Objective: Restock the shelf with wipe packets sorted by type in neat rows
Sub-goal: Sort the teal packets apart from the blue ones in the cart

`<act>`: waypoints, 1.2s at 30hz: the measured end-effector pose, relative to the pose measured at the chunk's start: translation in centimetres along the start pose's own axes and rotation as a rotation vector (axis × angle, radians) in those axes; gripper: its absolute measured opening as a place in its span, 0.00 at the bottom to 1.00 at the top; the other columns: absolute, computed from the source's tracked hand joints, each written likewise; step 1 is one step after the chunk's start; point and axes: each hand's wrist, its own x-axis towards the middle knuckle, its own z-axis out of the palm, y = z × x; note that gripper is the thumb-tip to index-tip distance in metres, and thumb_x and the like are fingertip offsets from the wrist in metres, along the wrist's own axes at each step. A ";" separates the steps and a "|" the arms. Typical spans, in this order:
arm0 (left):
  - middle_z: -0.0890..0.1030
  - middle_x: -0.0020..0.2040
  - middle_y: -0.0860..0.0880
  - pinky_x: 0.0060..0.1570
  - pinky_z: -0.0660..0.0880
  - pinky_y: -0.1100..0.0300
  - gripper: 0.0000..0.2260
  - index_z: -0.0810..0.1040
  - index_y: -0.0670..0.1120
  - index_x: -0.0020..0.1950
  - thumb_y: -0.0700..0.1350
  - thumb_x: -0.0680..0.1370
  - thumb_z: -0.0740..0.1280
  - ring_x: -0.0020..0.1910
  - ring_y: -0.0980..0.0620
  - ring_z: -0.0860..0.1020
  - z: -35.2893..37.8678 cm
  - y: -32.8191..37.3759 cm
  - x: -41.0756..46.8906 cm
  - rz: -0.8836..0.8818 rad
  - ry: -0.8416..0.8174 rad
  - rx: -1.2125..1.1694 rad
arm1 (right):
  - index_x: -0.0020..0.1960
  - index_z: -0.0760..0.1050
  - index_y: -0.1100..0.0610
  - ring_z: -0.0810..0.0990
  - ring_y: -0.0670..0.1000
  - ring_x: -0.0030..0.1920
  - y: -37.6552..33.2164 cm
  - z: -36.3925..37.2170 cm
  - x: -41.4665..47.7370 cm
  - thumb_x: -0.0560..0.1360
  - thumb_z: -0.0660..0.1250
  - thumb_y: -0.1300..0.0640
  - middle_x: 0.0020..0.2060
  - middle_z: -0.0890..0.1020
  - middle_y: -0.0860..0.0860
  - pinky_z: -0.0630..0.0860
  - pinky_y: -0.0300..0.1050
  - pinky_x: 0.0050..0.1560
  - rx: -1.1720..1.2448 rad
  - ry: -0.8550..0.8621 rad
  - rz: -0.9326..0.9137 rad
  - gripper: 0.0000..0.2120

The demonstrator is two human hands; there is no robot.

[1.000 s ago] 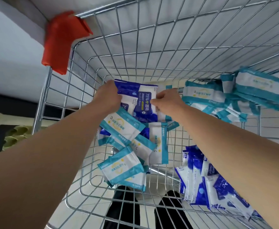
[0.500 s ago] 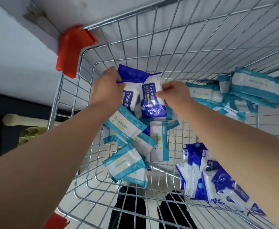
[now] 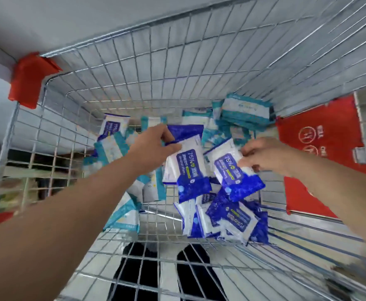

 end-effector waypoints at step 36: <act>0.75 0.56 0.51 0.53 0.72 0.56 0.26 0.73 0.49 0.62 0.54 0.68 0.76 0.54 0.50 0.74 13.1 0.8 -2.9 0.194 -0.454 0.500 | 0.56 0.82 0.60 0.81 0.55 0.48 7.7 2.6 -2.3 0.73 0.67 0.64 0.53 0.83 0.58 0.78 0.49 0.54 -0.572 -0.263 0.012 0.12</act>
